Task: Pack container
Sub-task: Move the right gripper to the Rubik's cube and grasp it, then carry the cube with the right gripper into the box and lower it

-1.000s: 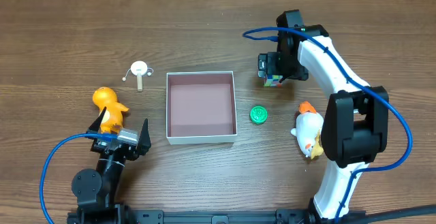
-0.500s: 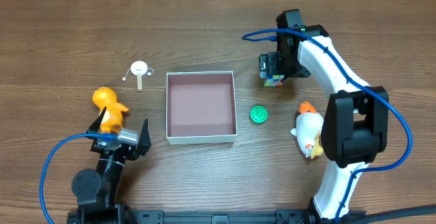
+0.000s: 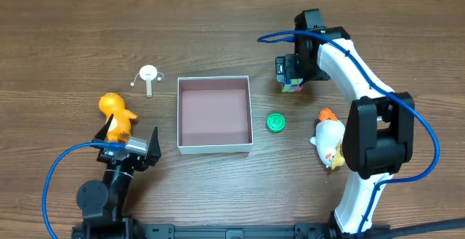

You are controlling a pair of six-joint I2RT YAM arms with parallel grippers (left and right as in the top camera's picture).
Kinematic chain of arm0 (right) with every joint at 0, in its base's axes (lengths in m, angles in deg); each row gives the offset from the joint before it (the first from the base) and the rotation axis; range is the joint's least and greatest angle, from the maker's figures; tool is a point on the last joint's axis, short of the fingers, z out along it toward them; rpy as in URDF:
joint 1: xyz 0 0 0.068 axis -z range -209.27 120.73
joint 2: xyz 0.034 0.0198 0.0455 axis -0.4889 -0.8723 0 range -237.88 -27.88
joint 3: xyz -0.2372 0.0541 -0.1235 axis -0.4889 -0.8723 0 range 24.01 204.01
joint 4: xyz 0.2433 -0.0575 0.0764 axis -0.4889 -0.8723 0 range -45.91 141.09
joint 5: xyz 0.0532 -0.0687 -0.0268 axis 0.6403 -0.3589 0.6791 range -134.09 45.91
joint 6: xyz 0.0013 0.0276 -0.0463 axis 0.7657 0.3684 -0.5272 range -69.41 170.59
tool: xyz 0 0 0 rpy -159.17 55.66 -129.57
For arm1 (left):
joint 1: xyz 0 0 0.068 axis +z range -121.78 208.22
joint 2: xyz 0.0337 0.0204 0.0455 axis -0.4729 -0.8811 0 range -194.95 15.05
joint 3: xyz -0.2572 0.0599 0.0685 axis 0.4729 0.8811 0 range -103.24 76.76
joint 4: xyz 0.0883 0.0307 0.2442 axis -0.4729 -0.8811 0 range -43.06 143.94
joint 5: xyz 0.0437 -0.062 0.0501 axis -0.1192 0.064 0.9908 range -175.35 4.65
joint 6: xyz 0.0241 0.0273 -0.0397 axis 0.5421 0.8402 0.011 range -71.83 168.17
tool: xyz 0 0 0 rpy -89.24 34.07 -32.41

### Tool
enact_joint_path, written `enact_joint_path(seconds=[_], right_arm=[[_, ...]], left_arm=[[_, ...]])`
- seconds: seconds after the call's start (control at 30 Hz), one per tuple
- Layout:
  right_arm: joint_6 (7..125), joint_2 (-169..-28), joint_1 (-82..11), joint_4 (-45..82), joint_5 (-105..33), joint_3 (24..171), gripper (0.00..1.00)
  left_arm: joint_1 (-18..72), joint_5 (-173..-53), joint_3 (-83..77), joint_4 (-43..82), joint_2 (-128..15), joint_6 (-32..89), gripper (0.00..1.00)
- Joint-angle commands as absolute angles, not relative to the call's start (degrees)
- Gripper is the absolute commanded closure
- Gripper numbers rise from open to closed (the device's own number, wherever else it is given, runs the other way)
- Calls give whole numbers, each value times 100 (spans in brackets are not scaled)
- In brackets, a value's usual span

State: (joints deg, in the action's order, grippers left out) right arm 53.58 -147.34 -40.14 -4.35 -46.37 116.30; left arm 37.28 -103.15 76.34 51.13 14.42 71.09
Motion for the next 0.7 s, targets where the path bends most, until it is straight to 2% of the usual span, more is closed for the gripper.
enact_joint_path(seconds=[0.0, 0.2, 0.4, 0.47, 0.67], right_arm=[[5356, -14760, -4012, -395, -4591, 11567, 1], [5353, -14760, -4012, -310, -4591, 11407, 7], [5356, -14760, -4012, -293, -4589, 11407, 21], [5356, -14760, -4012, -275, -4591, 11407, 38], [5353, -14760, -4012, -81, -4591, 11407, 38]], left_arm=[[3759, -10317, 7651, 5120, 1471, 7131, 0], [3759, -10317, 7651, 5120, 1471, 7131, 0], [3759, -10317, 7651, 5120, 1471, 7131, 0], [3759, -10317, 7651, 5120, 1471, 7131, 0], [3759, -10317, 7651, 5120, 1471, 7131, 0]])
